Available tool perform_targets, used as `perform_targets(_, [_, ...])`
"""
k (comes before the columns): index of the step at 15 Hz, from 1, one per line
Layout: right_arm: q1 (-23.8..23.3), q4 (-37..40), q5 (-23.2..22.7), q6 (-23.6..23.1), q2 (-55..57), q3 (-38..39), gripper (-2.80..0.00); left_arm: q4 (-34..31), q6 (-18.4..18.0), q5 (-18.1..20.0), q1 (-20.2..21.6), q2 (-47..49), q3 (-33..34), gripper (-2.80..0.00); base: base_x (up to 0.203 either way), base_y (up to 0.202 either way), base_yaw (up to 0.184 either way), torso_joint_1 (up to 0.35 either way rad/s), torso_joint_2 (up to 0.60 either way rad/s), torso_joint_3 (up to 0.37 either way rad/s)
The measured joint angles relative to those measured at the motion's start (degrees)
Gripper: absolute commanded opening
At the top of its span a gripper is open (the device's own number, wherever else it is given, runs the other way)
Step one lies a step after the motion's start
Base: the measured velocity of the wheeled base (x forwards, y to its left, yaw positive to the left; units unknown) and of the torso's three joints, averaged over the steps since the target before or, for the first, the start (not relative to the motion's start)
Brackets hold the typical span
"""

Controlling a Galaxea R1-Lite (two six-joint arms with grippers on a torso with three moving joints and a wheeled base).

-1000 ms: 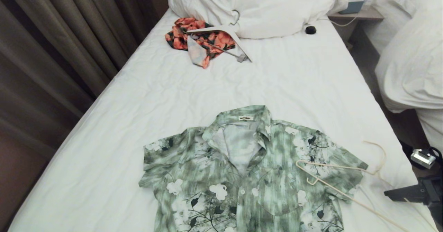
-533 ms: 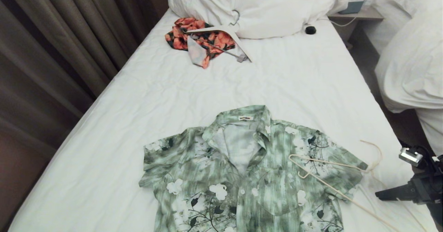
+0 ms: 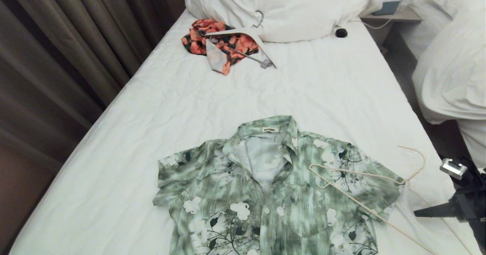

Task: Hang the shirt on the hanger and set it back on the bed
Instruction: Lift the shirt and hanger

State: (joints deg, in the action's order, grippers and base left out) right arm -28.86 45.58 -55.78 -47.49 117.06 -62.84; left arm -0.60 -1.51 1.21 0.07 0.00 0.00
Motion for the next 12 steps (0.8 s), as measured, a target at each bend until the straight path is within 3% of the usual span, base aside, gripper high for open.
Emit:
perform_targets(5, [-0.4, -0.1, 0.0, -0.7, -6.8, 0.0, -2.8, 0.0, 0.0, 0.0, 0.0, 0.0, 0.0, -2.8, 0.0, 0.0, 0.0, 0.0, 0.0, 0.0])
perform_targets(12, [2.2, -2.4, -1.5, -8.6, -16.5, -0.5, -2.8, 0.0, 0.0, 0.0, 0.0, 0.0, 0.0, -2.8, 0.0, 0.0, 0.0, 0.0, 0.0, 0.0])
